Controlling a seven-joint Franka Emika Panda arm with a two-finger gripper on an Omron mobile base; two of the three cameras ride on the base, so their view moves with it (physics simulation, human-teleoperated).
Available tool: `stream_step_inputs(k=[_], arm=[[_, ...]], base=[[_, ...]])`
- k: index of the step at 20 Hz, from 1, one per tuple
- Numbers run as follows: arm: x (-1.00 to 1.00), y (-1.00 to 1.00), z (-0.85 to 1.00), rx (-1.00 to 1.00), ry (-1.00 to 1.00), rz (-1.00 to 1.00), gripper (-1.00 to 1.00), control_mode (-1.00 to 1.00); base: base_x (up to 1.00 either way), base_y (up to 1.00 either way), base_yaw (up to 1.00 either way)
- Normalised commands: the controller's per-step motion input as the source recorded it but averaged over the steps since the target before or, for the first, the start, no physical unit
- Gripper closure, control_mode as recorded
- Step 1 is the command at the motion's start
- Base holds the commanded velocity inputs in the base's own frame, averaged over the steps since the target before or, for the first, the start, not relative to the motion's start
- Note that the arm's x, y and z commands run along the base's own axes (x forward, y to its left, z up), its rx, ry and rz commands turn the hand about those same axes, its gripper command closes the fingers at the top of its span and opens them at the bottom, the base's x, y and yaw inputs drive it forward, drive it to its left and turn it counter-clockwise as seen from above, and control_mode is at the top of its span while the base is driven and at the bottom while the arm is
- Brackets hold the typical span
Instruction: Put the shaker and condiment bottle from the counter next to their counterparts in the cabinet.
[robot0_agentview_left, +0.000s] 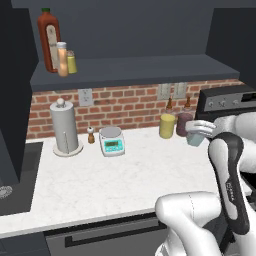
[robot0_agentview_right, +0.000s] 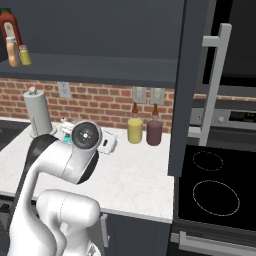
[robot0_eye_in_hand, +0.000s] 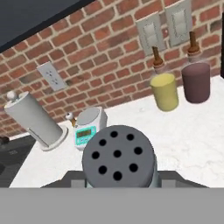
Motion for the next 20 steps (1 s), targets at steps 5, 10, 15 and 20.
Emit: stream_step_inputs(k=[5, 10, 15, 20], arm=[[-0.38, 0.29, 0.00, -0.28, -0.11, 0.48, 1.00, -1.00], [-0.22, 0.42, 0.05, -0.36, -0.16, 0.44, 1.00, -1.00], [-0.10, 0.51, 0.23, -0.33, -0.21, 0.37, 1.00, -1.00], [-0.04, 0.30, 0.49, -0.14, -0.23, 0.23, 1.00, -1.00]], base=[[0.00, 0.00, 0.00], [0.00, 0.00, 0.00], [0.00, 0.00, 0.00], [0.00, 0.00, 0.00]])
